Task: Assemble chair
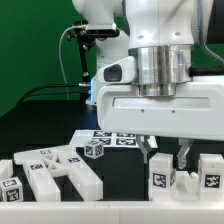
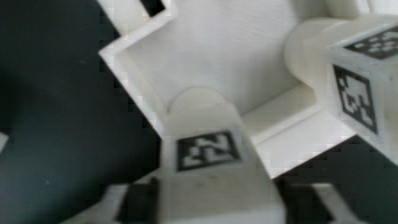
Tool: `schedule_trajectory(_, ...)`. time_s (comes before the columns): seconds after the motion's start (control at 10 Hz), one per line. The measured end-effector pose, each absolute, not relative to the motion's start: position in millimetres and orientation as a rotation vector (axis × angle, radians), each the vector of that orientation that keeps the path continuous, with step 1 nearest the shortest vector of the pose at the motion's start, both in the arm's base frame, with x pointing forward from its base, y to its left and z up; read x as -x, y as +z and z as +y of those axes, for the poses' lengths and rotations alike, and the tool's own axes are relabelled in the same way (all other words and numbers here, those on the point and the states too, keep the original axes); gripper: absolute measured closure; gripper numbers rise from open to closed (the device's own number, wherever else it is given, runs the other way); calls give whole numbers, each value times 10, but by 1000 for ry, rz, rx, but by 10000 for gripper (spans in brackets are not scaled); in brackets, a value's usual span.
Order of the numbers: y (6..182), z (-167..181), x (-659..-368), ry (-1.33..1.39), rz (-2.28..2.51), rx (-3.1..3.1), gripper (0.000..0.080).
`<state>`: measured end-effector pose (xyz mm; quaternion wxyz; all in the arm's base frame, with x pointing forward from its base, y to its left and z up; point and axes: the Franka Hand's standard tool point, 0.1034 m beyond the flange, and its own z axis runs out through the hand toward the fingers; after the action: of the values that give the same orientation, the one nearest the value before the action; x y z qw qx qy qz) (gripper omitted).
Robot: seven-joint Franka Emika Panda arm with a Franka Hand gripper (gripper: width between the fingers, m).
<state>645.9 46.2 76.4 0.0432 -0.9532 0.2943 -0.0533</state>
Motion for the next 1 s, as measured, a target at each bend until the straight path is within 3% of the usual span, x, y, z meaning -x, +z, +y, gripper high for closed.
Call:
schedule_trajectory(0.6,771,520,-6476,-82,2024,2251,515)
schedule_trajectory(1.0,763,495,-6458,2,2397,1804,515)
